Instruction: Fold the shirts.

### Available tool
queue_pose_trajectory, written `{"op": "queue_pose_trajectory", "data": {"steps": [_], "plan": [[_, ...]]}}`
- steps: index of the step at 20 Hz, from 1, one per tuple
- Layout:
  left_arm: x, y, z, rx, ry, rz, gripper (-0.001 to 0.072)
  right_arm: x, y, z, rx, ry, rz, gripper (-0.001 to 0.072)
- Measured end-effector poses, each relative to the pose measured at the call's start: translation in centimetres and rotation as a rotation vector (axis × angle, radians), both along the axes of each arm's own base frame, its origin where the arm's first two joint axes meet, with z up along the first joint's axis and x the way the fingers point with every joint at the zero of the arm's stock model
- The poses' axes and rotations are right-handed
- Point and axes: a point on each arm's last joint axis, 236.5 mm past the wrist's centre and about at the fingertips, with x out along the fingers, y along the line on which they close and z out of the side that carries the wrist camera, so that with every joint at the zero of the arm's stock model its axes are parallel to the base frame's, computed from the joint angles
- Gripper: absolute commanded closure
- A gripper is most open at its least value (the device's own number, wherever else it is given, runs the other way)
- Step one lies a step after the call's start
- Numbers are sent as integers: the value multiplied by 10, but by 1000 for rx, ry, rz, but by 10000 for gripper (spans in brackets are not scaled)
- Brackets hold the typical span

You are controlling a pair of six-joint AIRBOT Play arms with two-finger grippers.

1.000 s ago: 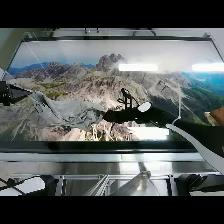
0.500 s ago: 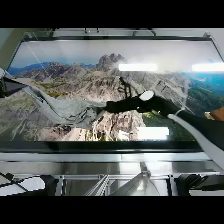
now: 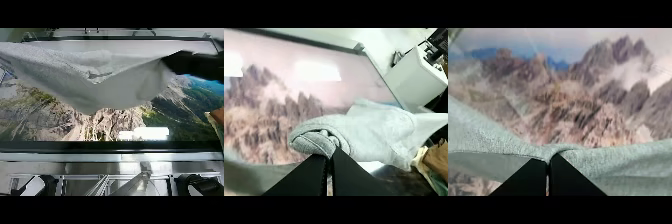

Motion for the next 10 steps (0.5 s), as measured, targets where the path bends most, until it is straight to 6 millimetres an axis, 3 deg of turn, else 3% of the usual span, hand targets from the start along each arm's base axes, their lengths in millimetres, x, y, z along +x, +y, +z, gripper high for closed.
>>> {"op": "queue_pose_trajectory", "data": {"steps": [3, 5, 7, 10], "plan": [[-35, -44, 28, 64, -91, -73, 692, -53, -15, 68, 13, -190, -23, 698], [-54, -70, 36, 101, -124, -128, 691, -78, -22, 96, 20, -285, -36, 698], [-62, -81, 33, 137, -119, -141, 690, -84, -26, 107, 11, -332, -46, 698], [-52, -79, 13, 155, -41, -135, 690, -52, -24, 84, -15, -270, -51, 697]]}}
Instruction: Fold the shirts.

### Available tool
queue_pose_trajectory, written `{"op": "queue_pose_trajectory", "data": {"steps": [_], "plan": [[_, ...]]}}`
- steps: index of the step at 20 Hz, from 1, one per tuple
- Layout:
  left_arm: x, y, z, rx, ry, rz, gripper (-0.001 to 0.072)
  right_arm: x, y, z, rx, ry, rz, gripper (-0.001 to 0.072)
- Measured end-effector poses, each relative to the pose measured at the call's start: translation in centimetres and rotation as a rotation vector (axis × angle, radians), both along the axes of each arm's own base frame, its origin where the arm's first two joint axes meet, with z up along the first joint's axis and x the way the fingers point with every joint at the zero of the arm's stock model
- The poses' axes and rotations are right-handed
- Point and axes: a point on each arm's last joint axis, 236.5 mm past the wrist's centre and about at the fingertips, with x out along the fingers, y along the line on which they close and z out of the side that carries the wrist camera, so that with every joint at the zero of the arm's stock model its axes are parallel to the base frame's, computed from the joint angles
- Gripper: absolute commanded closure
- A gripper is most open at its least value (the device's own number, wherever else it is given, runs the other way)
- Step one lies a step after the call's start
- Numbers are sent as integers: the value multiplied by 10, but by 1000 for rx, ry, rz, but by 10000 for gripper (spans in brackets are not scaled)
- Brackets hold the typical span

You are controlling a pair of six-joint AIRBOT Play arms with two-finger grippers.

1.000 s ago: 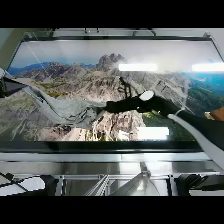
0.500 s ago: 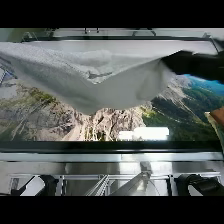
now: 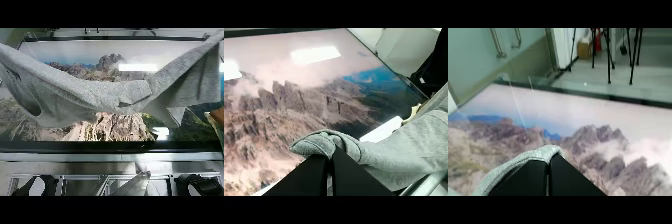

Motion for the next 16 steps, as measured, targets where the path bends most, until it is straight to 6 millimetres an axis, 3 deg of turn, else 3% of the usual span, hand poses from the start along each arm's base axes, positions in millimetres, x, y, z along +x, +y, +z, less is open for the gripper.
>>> {"op": "queue_pose_trajectory", "data": {"steps": [2, 4, 9, 10, 11, 12, 13, 16], "plan": [[18, 6, -27, -19, 83, -6, 691, 38, 4, -38, -21, 103, -2, 697], [45, 14, -65, -49, 177, -8, 692, 81, 9, -92, -52, 231, -2, 697], [124, 54, -209, -67, 454, 102, 692, 167, 8, -237, -95, 484, -52, 676], [136, 63, -236, -66, 502, 124, 593, 180, 5, -259, -97, 507, -73, 447], [147, 73, -256, -65, 534, 142, 397, 191, 2, -272, -98, 513, -92, 215], [158, 83, -271, -70, 556, 160, 384, 199, -2, -280, -100, 512, -108, 204], [169, 96, -284, -71, 574, 177, 384, 207, -9, -284, -101, 509, -125, 277], [184, 129, -298, -97, 618, 195, 384, 213, -33, -285, -95, 538, -148, 294]]}}
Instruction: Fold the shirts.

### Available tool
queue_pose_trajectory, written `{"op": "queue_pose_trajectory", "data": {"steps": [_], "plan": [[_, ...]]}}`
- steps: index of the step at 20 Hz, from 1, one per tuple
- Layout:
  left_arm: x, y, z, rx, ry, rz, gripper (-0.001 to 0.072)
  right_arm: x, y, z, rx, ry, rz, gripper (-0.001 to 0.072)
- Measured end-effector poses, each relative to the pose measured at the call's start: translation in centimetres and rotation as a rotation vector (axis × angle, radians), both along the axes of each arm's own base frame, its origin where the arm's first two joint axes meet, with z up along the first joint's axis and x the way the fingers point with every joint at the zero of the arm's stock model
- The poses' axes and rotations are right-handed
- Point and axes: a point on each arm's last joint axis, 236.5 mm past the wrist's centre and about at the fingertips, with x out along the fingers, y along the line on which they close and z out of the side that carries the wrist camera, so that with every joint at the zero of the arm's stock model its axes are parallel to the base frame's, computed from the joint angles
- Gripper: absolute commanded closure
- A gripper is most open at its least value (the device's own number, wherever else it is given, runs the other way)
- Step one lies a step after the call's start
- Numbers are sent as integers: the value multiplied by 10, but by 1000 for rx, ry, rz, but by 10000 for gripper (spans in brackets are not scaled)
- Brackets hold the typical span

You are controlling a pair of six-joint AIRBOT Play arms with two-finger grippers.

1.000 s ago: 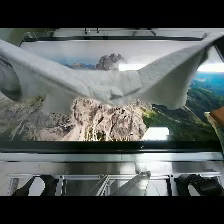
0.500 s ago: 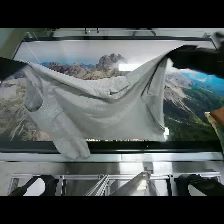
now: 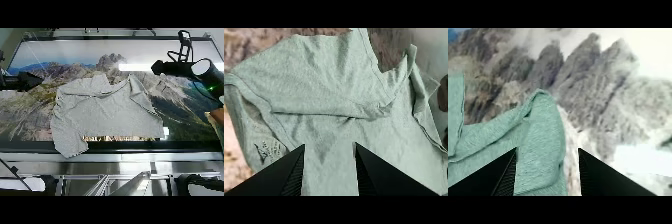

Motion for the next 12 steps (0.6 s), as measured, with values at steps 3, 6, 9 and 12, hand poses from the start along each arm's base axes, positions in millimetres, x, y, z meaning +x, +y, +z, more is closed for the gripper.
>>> {"op": "queue_pose_trajectory", "data": {"steps": [3, 6, 9, 12], "plan": [[-9, 28, 2, -65, 70, 13, 386, -27, -33, -18, 26, 164, 5, 351], [-41, 47, -2, -125, 158, 24, 386, -80, -59, -54, 74, 390, 17, 351], [-86, 65, -23, -118, 267, 95, 386, -144, -77, -90, 138, 581, -5, 350], [-123, 79, -46, -102, 335, 214, 385, -198, -80, -120, 197, 705, -20, 349]]}}
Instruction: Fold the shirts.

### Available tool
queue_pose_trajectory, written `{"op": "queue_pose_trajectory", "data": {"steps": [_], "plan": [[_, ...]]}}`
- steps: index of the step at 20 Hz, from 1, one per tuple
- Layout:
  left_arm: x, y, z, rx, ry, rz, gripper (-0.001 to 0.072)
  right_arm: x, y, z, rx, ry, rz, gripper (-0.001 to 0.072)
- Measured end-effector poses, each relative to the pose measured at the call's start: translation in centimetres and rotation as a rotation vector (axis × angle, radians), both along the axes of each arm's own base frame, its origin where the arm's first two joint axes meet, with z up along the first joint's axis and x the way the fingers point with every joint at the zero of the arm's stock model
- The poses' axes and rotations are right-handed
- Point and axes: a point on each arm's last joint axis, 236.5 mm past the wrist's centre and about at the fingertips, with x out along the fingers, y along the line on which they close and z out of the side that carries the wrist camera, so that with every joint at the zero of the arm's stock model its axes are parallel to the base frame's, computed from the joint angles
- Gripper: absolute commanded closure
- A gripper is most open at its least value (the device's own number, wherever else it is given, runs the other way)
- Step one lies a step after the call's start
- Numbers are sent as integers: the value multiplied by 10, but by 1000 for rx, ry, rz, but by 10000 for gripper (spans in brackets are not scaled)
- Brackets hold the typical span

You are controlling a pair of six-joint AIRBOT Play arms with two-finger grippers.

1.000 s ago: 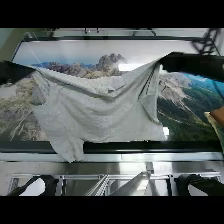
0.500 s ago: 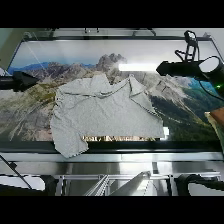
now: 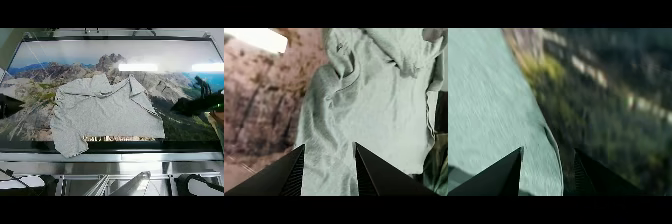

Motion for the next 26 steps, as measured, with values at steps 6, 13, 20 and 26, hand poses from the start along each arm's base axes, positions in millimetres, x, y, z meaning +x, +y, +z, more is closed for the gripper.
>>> {"op": "queue_pose_trajectory", "data": {"steps": [6, 13, 20, 26], "plan": [[-45, -7, -27, -23, 86, 100, 384, -44, 28, -35, 106, 56, -14, 350], [-70, -31, -50, -88, 165, 105, 385, -48, 58, -61, 130, 77, 10, 351], [-91, -43, -73, -35, 271, 36, 372, -52, 79, -74, 124, 85, 75, 697], [-85, -82, -100, 70, 303, -95, 364, -40, 90, -68, 172, 32, 59, 698]]}}
